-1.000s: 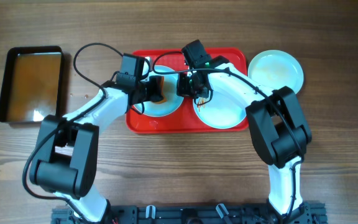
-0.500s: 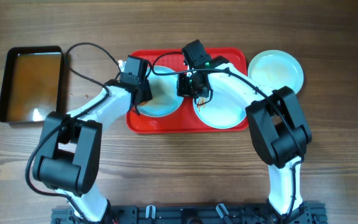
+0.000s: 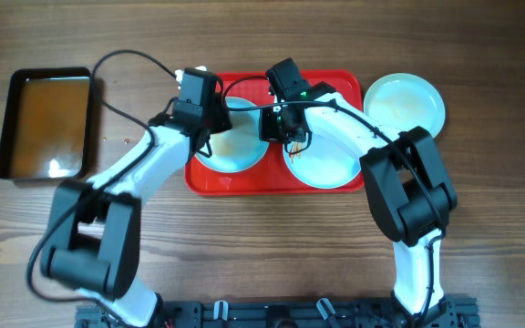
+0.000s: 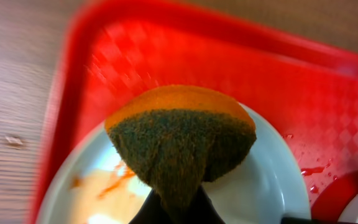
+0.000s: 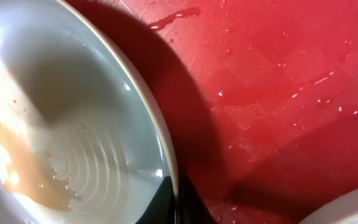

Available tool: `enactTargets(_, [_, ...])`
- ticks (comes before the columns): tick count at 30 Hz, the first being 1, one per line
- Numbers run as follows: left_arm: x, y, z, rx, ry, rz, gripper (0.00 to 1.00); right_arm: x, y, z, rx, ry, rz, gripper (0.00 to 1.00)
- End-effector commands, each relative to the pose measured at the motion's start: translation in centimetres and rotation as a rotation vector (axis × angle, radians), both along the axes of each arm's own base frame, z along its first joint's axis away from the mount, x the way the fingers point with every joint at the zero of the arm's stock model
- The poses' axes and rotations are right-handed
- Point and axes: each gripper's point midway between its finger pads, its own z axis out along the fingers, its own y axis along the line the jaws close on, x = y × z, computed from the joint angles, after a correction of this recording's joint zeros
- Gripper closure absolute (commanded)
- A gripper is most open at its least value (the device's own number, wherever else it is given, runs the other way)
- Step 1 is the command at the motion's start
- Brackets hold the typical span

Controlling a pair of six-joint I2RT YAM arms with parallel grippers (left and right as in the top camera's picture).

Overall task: Clean dirty plates on tray and stack at the side
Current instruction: 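Scrub the upper-left plate with the sponge while the right gripper holds its rim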

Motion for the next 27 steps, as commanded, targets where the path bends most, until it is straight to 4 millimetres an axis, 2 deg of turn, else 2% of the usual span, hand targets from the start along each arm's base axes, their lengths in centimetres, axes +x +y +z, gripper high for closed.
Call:
enactTargets(1, [-0.4, -2.1, -3.7, -0.092, 0.093, -0.030, 0.96, -0.8, -1.4, -2.5, -0.083, 0.023, 0.005, 0.95])
enactTargets(4, [-0.2, -2.0, -6.3, -0.073, 0.118, -0.033, 0.96, -0.8, -1.4, -2.5, -0.084, 0.024, 0.006, 0.96])
enactTargets(10, [-0.6, 3.0, -7.5, 0.241, 0.123, -0.050, 0.96, -0.8, -1.5, -2.5, -0.088, 0.025, 0.005, 0.96])
enactTargets(12, [-1.2, 5.4, -7.4, 0.371, 0.144, -0.021, 0.94, -0.8, -1.5, -2.6, -0.088, 0.025, 0.006, 0.96])
enactTargets(14, [-1.6, 7.6, -6.9, 0.488, 0.151, 0.036, 0.96, -0.8, -1.5, -2.6, -0.088, 0.025, 0.006, 0.96])
enactTargets(15, [-1.7, 9.0, -6.3, 0.562, 0.149, 0.072, 0.96, -0.8, -1.5, -2.6, -0.088, 0.026, 0.006, 0.96])
enactTargets(17, [-1.9, 10.1, -4.9, 0.624, 0.134, 0.107, 0.96, -0.9, -1.5, -2.6, -0.089, 0.027, 0.006, 0.96])
enactTargets(20, [-1.5, 10.4, -2.3, 0.632, 0.082, 0.133, 0.96, -0.9, -1.6, -2.6, -0.090, 0.028, 0.005, 0.96])
enactTargets(23, [-0.7, 9.6, 2.4, 0.573, -0.038, 0.164, 0.96, -0.9, -1.6, -2.6, -0.090, 0.028, 0.006, 0.96])
enactTargets(25, [-0.6, 7.8, 4.7, 0.459, -0.092, 0.121, 0.96, -0.9, -1.5, -2.6, -0.089, 0.028, 0.005, 0.96])
enactTargets(27, [-0.8, 4.8, 4.6, 0.305, -0.080, 0.019, 0.96, -0.9, -1.5, -2.6, -0.089, 0.027, 0.006, 0.96])
